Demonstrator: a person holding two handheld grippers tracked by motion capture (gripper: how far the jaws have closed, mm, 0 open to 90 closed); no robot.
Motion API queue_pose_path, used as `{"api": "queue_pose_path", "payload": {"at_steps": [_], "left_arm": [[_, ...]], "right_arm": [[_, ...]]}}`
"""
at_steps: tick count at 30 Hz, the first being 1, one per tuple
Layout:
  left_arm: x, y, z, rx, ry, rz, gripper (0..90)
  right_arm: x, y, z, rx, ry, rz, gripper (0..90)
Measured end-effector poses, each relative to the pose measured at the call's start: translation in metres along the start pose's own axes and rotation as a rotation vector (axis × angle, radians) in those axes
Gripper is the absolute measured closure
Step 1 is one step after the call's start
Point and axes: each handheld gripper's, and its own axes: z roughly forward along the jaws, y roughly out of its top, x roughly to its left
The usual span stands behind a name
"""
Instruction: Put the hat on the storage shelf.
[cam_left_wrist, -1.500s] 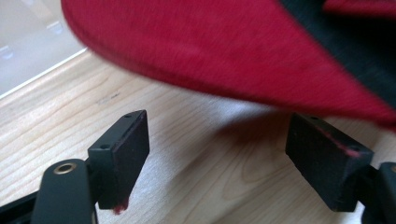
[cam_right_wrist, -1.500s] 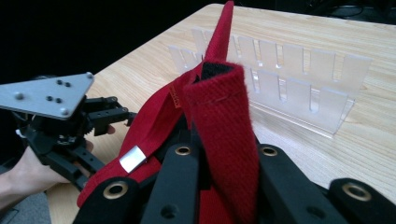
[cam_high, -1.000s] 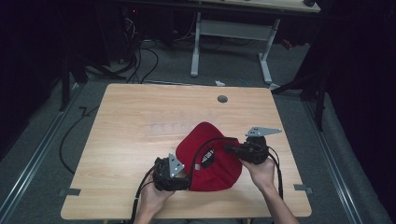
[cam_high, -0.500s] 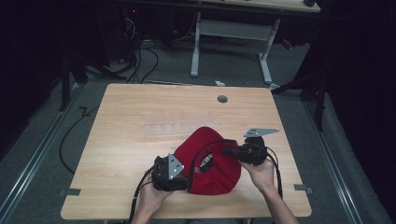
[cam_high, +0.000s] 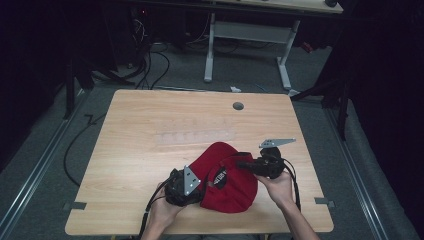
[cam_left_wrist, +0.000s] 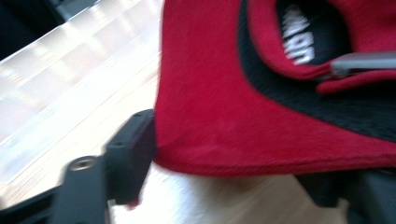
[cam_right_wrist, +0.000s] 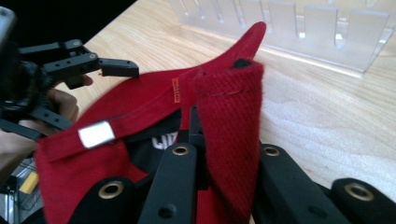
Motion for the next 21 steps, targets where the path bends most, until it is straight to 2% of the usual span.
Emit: {"api": "queue_pose_path", "payload": {"at_steps": [4,8,14,17,21], "left_arm": [[0.0,0.0,0.001,0.012,0.002,0.01,38.1],[-0.001,0.004,-0.002,0.004,-0.013,-0.016,45.4],[0.0,0.015,-0.008,-0.008,-0.048,-0.051,56.6],[-0.002,0.018,-0.011,-0.005,-0.067,-0.052,60.5],[-0.002,0.021,-0.013,0.011,-0.084,-0.055,65.5]], "right_arm": [[0.0,-0.001,0.001,-0.004,0.011,0.004,83.4],[-0.002,-0.001,0.001,-0.006,0.019,0.006,83.0],[-0.005,-0.002,-0.005,-0.042,0.034,0.011,81.4],[-0.008,-0.001,-0.008,-0.054,0.053,0.022,81.0],[-0.008,-0.001,-0.007,-0.062,0.056,0.017,78.7]]}}
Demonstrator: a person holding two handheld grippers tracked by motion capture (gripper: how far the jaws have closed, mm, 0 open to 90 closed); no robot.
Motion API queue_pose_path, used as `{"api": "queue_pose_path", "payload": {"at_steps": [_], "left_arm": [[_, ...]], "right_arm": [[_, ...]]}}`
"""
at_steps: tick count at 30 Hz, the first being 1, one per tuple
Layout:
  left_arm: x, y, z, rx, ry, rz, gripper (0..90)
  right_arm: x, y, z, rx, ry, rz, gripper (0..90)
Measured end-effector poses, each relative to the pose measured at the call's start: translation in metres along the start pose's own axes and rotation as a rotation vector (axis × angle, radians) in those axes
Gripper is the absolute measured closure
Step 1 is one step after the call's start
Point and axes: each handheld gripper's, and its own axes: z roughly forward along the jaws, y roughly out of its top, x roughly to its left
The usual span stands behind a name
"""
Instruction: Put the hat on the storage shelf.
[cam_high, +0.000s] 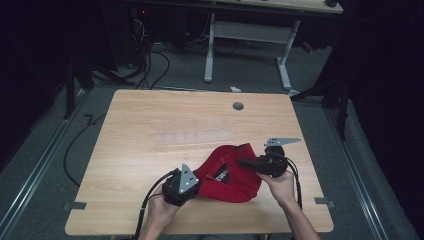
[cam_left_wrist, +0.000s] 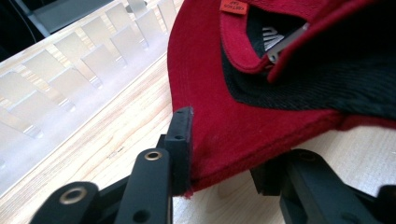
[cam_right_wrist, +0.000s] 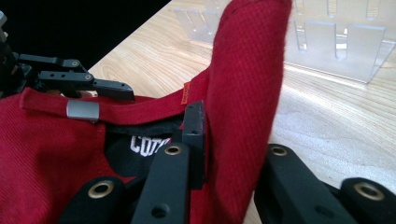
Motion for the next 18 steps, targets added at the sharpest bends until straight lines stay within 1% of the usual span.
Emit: {"api": "queue_pose_path", "payload": {"at_steps": [2,4,6,7,10,11,16,17,18], "left_arm": [[0.0,0.002,-0.001,0.001,-0.008,-0.015,66.8],[0.0,0.003,-0.002,0.009,-0.019,-0.019,68.6],[-0.001,0.004,-0.004,0.02,-0.031,-0.011,70.6],[-0.003,0.005,-0.004,0.017,-0.035,-0.014,71.6],[-0.005,0.008,-0.006,0.027,-0.049,0.002,74.9],[-0.006,0.009,-0.005,0.027,-0.052,0.004,76.1],[-0.01,0.007,-0.007,0.067,-0.088,0.015,81.7],[-0.011,0.007,-0.007,0.054,-0.094,0.013,83.6],[-0.012,0.008,-0.007,0.055,-0.085,0.017,84.7]], "right_arm": [[-0.001,0.0,0.001,-0.004,0.001,0.001,77.7],[-0.002,0.001,0.002,-0.009,0.001,0.001,76.3],[-0.003,0.001,0.002,-0.016,-0.002,0.008,73.1],[-0.003,0.001,0.002,-0.023,-0.007,0.009,70.0],[-0.005,0.001,0.002,-0.047,-0.031,0.014,66.0],[-0.005,0.002,0.001,-0.057,-0.038,0.021,63.6],[-0.012,0.003,-0.008,-0.132,-0.081,0.051,54.7],[-0.014,0.003,-0.01,-0.144,-0.086,0.056,53.2],[-0.015,0.003,-0.014,-0.159,-0.091,0.07,52.1]]}}
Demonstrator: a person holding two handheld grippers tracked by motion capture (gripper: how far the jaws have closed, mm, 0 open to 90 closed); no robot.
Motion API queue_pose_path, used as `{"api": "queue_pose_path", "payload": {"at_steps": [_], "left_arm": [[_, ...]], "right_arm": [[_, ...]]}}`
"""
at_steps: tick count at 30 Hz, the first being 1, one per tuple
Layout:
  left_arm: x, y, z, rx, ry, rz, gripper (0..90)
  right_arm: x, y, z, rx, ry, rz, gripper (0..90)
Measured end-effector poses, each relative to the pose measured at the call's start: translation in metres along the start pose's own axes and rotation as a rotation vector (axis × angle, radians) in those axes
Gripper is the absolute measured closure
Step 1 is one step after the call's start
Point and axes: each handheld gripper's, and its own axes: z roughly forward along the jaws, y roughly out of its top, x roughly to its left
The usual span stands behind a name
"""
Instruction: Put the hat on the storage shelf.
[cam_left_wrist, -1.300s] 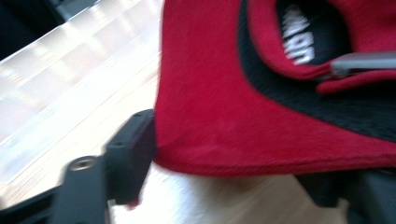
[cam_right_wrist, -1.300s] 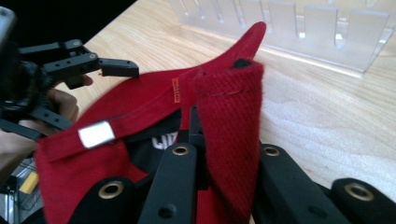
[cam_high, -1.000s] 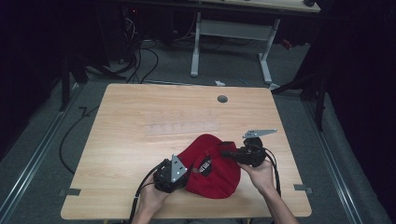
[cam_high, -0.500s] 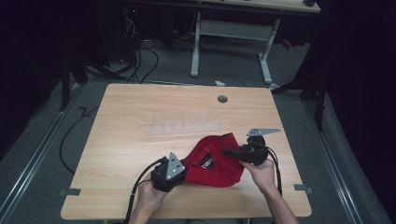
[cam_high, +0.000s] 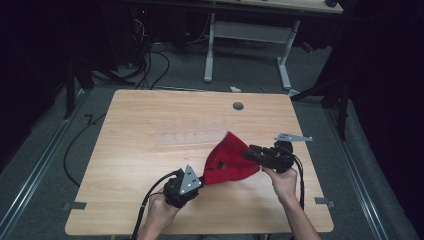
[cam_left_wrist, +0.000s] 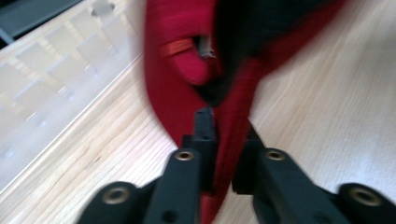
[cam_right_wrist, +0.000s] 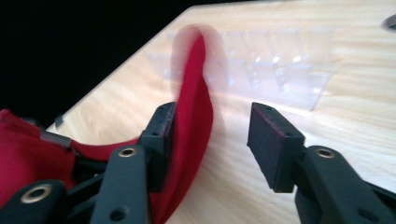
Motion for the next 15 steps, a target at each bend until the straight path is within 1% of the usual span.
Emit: {"api": "queue_pose_path", "payload": {"at_steps": [2,5,7,10,11,13,15], "left_arm": [[0.0,0.003,0.0,-0.001,-0.01,-0.015,84.8],[-0.001,0.004,0.001,0.004,-0.007,-0.005,84.9],[0.002,0.005,0.001,0.0,0.002,-0.009,84.9],[0.006,0.007,-0.001,-0.02,0.019,-0.041,84.9],[0.008,0.01,-0.003,-0.032,0.026,-0.061,85.0],[0.013,0.015,-0.007,-0.05,0.03,-0.087,84.9],[0.017,0.019,-0.011,-0.063,0.044,-0.104,84.9]], "right_arm": [[-0.005,0.001,-0.008,-0.039,-0.006,0.016,49.8],[-0.005,0.002,-0.017,-0.055,-0.031,0.002,48.2],[-0.007,0.002,-0.024,-0.086,-0.041,0.004,46.0],[-0.009,0.002,-0.033,-0.123,-0.059,0.005,45.1],[-0.009,0.002,-0.036,-0.123,-0.075,0.001,44.9],[-0.01,0.0,-0.038,-0.118,-0.091,-0.009,43.5],[-0.01,-0.003,-0.036,-0.087,-0.117,-0.033,43.1]]}}
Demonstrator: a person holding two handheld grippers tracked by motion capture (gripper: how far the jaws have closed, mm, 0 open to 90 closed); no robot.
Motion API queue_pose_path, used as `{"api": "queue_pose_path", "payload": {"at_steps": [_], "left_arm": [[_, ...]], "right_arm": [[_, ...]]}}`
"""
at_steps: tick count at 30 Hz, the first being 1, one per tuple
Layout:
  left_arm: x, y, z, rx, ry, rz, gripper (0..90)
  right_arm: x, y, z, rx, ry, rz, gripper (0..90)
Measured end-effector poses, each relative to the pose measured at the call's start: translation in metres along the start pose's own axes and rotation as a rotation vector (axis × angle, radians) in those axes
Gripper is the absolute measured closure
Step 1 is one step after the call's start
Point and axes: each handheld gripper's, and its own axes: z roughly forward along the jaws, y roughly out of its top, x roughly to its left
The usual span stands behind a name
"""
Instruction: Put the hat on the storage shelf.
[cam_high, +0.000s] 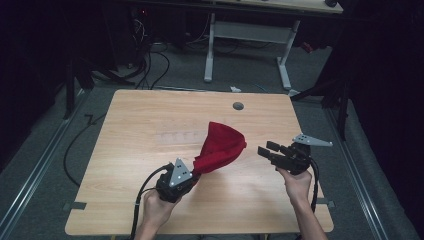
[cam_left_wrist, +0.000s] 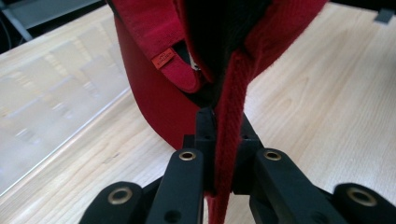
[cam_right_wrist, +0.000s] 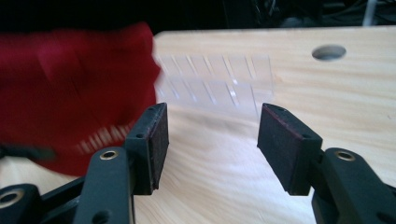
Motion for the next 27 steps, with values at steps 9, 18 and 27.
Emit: {"api": "queue_pose_path", "payload": {"at_steps": [9,18,27], "left_arm": [[0.014,0.009,-0.004,-0.027,0.036,-0.064,84.7],[0.027,0.017,-0.01,-0.063,0.048,-0.097,84.7],[0.039,0.026,-0.017,-0.076,0.075,-0.12,84.7]], "right_arm": [[-0.006,-0.034,0.028,0.129,-0.091,-0.051,40.9],[-0.01,-0.056,0.048,0.229,-0.169,-0.099,40.2],[-0.012,-0.075,0.064,0.282,-0.239,-0.139,38.1]]}}
